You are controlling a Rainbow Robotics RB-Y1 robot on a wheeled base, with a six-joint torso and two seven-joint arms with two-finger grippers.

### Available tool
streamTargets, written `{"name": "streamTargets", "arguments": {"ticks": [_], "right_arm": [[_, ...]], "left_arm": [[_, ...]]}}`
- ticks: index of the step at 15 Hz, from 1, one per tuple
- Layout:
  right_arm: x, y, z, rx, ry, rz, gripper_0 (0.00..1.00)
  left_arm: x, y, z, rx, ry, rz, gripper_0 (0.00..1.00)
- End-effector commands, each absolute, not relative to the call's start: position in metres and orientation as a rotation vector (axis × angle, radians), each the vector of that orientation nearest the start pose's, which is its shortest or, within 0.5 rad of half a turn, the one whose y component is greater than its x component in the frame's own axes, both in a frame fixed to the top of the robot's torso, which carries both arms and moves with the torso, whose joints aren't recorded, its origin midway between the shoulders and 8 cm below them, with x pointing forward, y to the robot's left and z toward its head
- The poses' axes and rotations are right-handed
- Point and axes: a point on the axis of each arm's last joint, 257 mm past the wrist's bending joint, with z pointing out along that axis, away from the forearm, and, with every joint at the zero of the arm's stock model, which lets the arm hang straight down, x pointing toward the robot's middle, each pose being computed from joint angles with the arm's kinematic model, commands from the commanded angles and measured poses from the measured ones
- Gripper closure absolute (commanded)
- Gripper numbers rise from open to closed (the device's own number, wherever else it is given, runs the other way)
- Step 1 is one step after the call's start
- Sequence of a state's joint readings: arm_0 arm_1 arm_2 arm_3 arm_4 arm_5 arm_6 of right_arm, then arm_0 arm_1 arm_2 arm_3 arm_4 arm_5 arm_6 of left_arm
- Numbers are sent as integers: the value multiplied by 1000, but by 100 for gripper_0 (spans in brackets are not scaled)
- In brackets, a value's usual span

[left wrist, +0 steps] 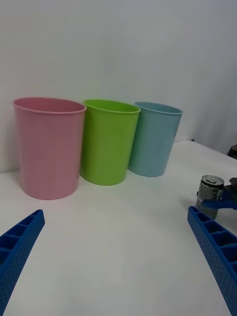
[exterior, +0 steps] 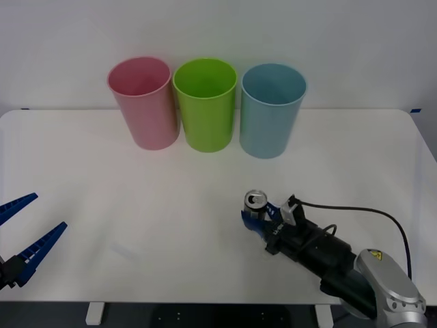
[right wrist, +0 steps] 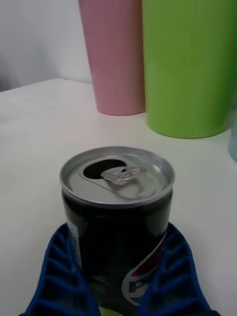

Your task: Grasp the object on the table and drop it into the matching bin: aluminum can to the light blue bin, PET bottle to the pink bin.

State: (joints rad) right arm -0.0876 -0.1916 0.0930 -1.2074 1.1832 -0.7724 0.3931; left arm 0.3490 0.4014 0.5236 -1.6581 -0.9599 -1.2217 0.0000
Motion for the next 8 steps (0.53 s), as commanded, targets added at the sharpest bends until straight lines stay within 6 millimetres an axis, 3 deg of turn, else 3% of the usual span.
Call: {"name": "streamTargets", "arguments": {"ticks": [1,8], "right_arm": [[471,-82,-305,-685,1519,572,100],[485,-111,-269,-611,1467,565,100]], "left_arm": [[342,330,-169,465,1441,-567,0],[342,330,-169,465,1441,-567,0]]}}
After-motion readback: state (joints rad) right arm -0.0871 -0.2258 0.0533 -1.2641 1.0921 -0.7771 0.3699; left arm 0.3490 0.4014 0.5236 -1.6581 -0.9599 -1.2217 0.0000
